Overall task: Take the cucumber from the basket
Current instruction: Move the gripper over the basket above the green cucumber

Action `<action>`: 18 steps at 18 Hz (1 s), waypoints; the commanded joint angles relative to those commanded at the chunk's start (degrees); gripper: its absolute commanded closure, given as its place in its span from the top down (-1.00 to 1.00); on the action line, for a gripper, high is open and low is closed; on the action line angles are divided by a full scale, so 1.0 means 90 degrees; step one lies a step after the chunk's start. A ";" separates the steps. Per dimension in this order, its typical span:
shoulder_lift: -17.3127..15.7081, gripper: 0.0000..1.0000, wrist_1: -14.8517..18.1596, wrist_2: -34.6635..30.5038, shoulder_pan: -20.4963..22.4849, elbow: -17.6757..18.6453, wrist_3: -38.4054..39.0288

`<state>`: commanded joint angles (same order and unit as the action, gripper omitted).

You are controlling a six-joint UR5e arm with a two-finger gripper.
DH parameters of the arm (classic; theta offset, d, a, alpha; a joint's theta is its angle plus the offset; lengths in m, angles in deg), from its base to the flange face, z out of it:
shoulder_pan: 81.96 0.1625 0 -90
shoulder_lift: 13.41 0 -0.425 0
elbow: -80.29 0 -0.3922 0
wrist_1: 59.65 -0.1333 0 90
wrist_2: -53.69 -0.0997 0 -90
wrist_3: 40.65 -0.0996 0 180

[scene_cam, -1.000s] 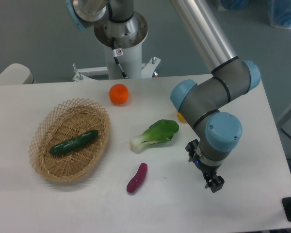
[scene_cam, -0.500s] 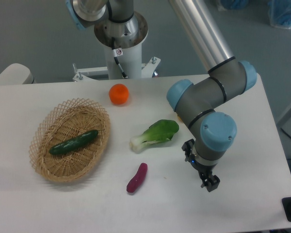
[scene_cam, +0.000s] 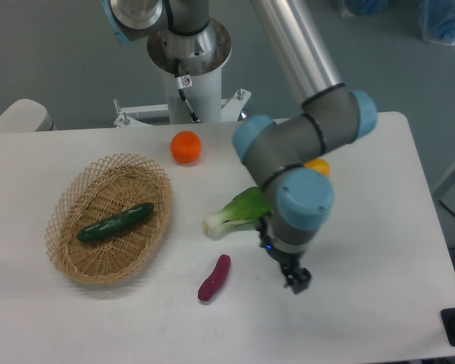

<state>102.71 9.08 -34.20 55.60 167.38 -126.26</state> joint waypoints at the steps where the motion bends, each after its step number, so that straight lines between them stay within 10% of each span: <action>1: -0.0185 1.00 0.0000 0.0010 -0.0069 0.0215 0.0010; 9: -0.1066 1.00 -0.0049 0.0107 -0.0936 0.1408 0.0935; 18: -0.0793 1.00 -0.0556 0.0185 -0.1798 0.1651 0.2353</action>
<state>95.58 4.08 -32.53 39.42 182.24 -105.08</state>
